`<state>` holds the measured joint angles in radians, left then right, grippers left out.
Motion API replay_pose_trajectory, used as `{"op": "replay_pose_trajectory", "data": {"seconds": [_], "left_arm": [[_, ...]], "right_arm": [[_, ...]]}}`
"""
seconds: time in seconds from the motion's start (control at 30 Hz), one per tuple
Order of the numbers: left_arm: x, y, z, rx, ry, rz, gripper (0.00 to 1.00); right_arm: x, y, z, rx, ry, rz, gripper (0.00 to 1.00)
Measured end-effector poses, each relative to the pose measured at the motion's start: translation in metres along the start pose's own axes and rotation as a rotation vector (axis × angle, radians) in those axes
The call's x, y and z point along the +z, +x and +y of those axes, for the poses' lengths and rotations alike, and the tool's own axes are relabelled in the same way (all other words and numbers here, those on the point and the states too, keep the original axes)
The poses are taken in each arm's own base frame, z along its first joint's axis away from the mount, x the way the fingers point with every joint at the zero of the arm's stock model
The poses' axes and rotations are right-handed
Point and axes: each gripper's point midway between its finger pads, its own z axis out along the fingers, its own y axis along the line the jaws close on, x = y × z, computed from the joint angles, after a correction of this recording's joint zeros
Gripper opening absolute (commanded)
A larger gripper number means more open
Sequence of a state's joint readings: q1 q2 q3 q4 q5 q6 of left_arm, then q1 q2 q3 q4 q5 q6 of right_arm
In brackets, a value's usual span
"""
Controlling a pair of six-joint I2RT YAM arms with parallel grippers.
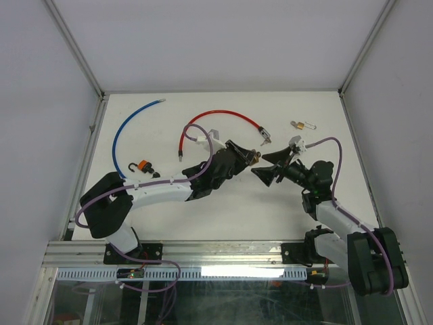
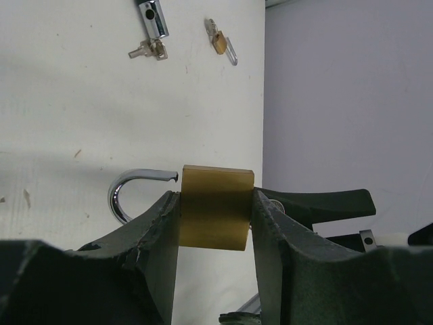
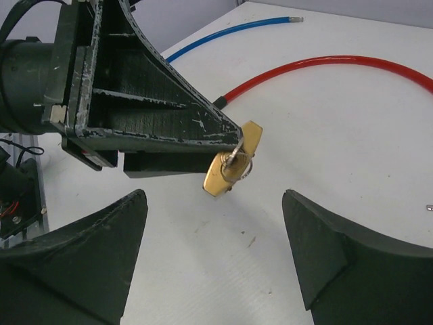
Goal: Lock with the key
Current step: Pick up the lock from the center of the board.
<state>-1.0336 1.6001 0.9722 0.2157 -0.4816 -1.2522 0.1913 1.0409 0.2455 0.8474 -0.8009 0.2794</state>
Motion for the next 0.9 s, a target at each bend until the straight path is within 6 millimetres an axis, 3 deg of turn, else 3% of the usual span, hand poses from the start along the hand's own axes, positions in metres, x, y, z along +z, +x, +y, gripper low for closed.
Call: {"op": "replay_pose_trajectory", "data": {"seconds": [0.2,0.33,0.53,0.63,0.9], "left_arm": [[0.004,0.011,-0.010,-0.031,0.007,0.002,0.02],[0.005,0.012,-0.013,-0.040,0.007,-0.007,0.03],[0.006,0.012,-0.012,-0.056,0.000,-0.025,0.03],[0.007,0.012,-0.011,-0.061,-0.003,-0.026,0.03],[0.009,0.013,-0.011,-0.078,-0.007,-0.027,0.05]], "right_arm": [[0.003,-0.001,-0.014,0.049,0.092,-0.019,0.74],[0.003,0.008,-0.029,0.120,0.176,-0.003,0.58],[0.004,0.009,-0.026,0.167,0.179,-0.005,0.43],[0.005,0.008,-0.024,0.175,0.172,-0.006,0.39],[0.005,0.007,-0.023,0.177,0.167,-0.010,0.40]]}}
